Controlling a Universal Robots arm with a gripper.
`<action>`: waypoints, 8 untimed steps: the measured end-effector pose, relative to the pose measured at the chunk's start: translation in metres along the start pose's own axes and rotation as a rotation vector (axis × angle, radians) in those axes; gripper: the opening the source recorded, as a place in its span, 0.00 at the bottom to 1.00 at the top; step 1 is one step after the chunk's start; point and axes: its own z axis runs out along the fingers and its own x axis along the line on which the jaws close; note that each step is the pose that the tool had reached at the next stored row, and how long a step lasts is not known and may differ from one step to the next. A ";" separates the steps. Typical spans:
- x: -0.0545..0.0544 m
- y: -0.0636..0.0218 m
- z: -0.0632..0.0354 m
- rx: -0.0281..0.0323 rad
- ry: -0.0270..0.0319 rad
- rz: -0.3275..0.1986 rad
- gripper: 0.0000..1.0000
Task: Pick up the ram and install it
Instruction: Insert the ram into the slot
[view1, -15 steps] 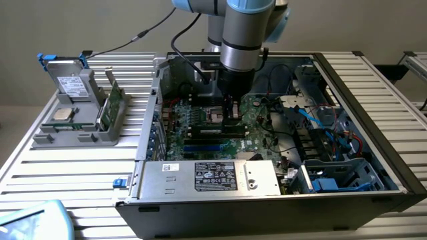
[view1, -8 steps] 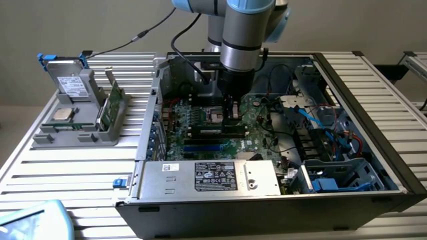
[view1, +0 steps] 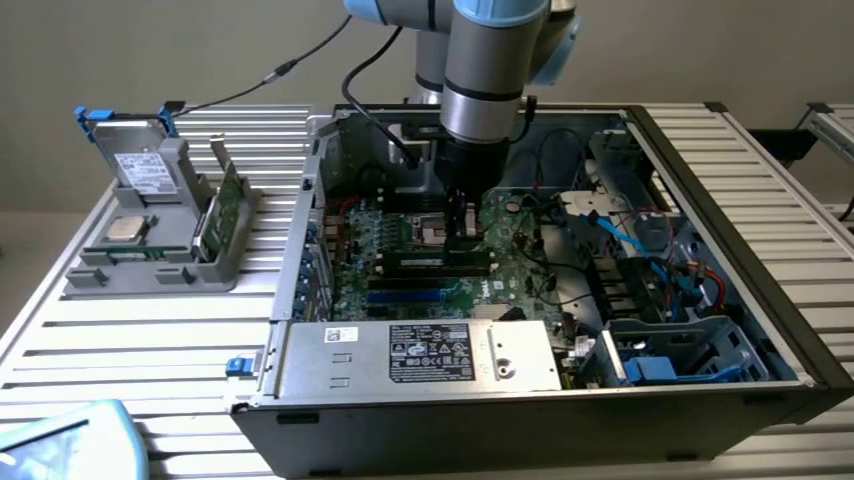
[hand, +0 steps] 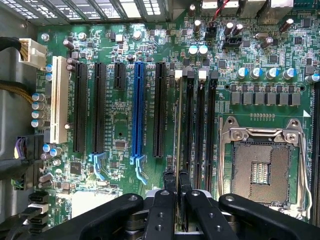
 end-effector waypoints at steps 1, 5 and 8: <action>0.000 0.0000 -0.0003 -0.0002 0.0000 0.000 0.14; 0.000 0.0003 -0.0032 -0.0021 0.0002 0.000 0.14; 0.000 0.0003 -0.0034 -0.0023 0.0000 0.000 0.14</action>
